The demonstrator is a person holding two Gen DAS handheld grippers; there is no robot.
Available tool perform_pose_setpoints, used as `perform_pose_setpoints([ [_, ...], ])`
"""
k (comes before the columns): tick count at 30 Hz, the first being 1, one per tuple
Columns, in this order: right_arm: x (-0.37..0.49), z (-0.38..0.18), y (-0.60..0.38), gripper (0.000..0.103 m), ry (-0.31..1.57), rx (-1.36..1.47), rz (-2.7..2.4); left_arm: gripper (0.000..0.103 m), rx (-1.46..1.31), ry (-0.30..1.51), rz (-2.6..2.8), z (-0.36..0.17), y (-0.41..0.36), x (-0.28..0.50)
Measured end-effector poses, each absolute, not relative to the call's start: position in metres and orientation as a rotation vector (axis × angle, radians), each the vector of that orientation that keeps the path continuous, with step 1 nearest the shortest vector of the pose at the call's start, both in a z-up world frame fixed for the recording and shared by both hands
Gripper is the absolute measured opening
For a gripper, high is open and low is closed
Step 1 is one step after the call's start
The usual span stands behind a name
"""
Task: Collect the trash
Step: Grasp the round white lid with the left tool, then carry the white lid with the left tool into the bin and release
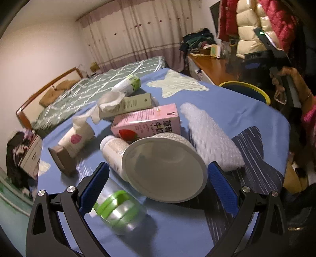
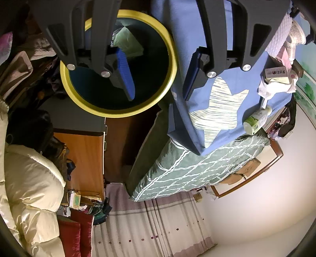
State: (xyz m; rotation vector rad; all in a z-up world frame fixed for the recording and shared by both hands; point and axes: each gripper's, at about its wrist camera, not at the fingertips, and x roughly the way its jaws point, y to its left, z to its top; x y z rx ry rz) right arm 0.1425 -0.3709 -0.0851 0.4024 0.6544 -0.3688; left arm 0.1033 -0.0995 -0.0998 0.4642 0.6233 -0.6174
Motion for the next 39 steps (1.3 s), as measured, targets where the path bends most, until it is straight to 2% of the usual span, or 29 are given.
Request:
perform_pose_setpoints([
  [7,0.147,-0.085,-0.365,0.054,0.660,0.405,-0.337,0.098,0.434,0.612,-0.731,-0.096,-0.096,0.118],
  [15,0.145,-0.084,-0.364,0.055,0.660,0.410,-0.323,0.098,0.444,0.662,-0.830,-0.100,-0.104,0.134],
  [17,0.145,-0.084,-0.364,0.055,0.662,0.410,-0.320,0.092,0.461,0.678,-0.830,-0.104,-0.105,0.136],
  [25,0.143,-0.086,-0.364,0.055,0.663,0.420,-0.306,0.091,0.461,0.673,-0.815,-0.107,-0.106,0.121],
  [31,0.142,-0.093,-0.362,0.055,0.678,0.418,-0.301,0.090,0.388,0.628,-0.783,-0.084,-0.106,0.113],
  [39,0.135,-0.101,-0.371,0.055,0.677,0.436,-0.302,0.090,0.442,0.584,-0.746,-0.051,-0.132,0.102],
])
